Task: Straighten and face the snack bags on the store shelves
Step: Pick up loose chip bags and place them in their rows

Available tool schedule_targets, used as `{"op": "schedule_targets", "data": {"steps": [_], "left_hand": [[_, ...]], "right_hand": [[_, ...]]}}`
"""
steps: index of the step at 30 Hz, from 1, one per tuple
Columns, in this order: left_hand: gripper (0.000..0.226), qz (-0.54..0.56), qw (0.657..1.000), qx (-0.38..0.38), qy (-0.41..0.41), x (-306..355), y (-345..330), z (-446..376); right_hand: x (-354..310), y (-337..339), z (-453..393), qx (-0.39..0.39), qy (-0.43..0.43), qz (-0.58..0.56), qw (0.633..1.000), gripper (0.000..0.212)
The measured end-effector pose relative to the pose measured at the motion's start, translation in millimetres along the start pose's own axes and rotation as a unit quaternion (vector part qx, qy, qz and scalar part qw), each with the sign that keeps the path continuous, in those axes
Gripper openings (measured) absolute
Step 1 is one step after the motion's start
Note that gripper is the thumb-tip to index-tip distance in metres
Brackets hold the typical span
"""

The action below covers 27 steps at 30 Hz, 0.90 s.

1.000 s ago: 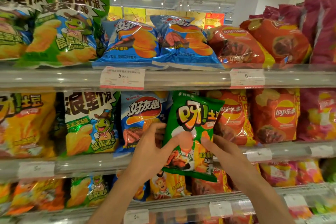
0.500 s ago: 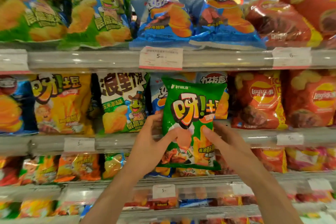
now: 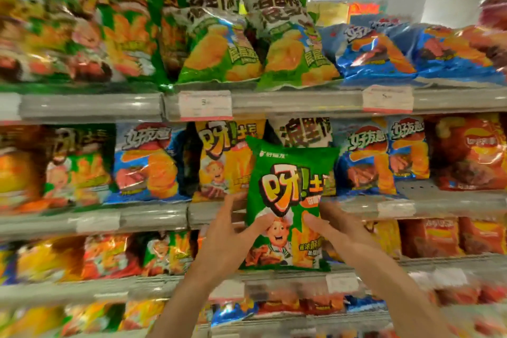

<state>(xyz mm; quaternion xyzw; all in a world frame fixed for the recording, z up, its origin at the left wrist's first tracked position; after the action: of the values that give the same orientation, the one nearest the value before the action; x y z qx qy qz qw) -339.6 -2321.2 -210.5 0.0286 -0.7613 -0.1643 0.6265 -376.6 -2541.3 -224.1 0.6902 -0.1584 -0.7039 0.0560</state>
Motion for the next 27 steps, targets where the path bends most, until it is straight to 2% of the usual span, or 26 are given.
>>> {"op": "schedule_targets", "data": {"steps": [4,8,10,13,18,21,24,27], "left_hand": [[0.065,0.019,1.000,0.022,-0.002,-8.2,52.1,14.3],[0.075,0.012,0.999,0.044,-0.001,-18.8,88.4,20.0],[0.074,0.012,0.998,0.058,0.000,-24.0,103.5,21.2],[0.070,0.023,0.997,0.073,0.004,-30.2,119.1,22.2],[0.068,0.015,0.997,0.080,0.010,-36.5,134.5,15.6],[0.069,0.013,0.995,0.098,0.014,-37.4,143.9,10.5],[0.069,0.001,0.994,0.106,0.011,-36.7,153.5,10.4],[0.056,-0.019,0.993,0.116,0.012,-36.2,170.4,13.1]], "right_hand": [[-19.2,-58.1,2.9,-0.016,0.019,-0.012,1.000,0.060],[-40.5,-95.8,-1.7,-0.026,0.030,-0.004,0.999,0.074],[-50.5,-112.0,-4.3,-0.039,0.037,-0.004,0.999,0.062],[-57.6,-128.9,-9.4,-0.058,0.051,0.006,0.997,0.045],[-67.7,-143.8,-16.9,-0.083,0.081,0.010,0.993,0.029],[-72.9,-150.1,-26.8,-0.097,0.100,0.010,0.990,0.029],[-78.7,-159.7,-37.5,-0.113,0.111,-0.008,0.987,0.017],[-78.4,-171.2,-46.3,-0.118,0.116,-0.021,0.986,0.023]]}}
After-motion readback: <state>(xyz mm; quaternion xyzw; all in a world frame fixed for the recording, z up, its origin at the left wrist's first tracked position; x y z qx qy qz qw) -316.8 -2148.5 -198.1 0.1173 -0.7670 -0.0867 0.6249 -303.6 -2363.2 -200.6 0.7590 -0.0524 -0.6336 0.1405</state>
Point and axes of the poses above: each hand's wrist, its own z-axis away from the middle knuckle, its own y-axis out of the back of the hand, x = y × z, the point moved 6 cm from there along -z, towards the middle knuckle, and after that the axes turned 2 degrees about y, right-handed, at the moved point
